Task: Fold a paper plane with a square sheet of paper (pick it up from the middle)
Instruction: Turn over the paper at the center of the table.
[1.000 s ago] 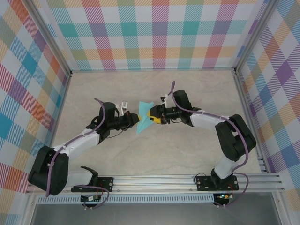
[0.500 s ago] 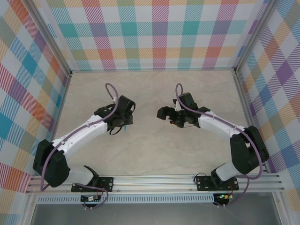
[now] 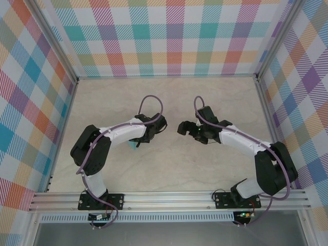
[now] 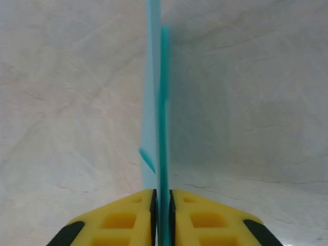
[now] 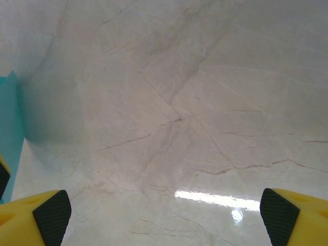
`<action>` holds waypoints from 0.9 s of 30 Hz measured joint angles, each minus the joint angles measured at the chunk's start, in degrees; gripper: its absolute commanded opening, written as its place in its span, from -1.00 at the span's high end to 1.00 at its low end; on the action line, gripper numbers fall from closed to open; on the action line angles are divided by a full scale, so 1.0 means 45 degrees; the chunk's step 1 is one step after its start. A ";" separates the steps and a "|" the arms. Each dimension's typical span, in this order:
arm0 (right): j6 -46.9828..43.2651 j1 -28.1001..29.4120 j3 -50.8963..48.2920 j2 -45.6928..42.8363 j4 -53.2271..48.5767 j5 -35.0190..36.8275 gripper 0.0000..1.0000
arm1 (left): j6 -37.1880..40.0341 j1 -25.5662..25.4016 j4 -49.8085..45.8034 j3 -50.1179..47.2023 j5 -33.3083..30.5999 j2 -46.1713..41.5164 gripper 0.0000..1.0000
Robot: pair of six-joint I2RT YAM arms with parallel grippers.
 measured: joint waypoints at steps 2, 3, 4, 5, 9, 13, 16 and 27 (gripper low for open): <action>0.0029 0.0000 -0.0039 -0.0180 -0.0092 0.0194 -0.95 | -0.0015 0.0000 0.0447 0.0000 0.0704 0.0131 0.24; 0.0063 0.0000 -0.0039 -0.0243 -0.0155 0.0301 -0.95 | -0.0024 0.0000 0.0709 0.0000 0.1132 0.0141 0.17; 0.0083 0.0000 -0.0039 -0.0287 -0.0204 0.0379 -0.95 | 0.0000 0.0000 0.0981 -0.0005 0.1549 0.0141 0.12; 0.0112 0.0000 -0.0044 -0.0306 -0.0248 0.0457 -0.95 | 0.0019 0.0000 0.1263 -0.0005 0.1957 0.0131 0.03; 0.0117 0.0019 -0.0083 -0.0311 -0.0340 0.0597 -0.95 | 0.0131 0.0189 0.2443 -0.0369 0.3677 -0.0384 -0.34; 0.0204 0.0466 -0.0063 -0.0267 -0.0321 0.0743 -1.00 | 0.0053 0.0967 0.3463 -0.1394 0.5421 -0.2273 -0.59; 0.0311 0.1457 0.0427 0.0369 -0.0345 0.0869 -1.00 | -0.0068 0.2210 0.4022 -0.2186 0.6169 -0.3779 -0.67; 0.1258 0.5013 0.4998 0.4687 0.0151 0.1039 -0.40 | -0.1185 0.6125 0.4590 -0.5678 0.6679 -0.6630 -0.80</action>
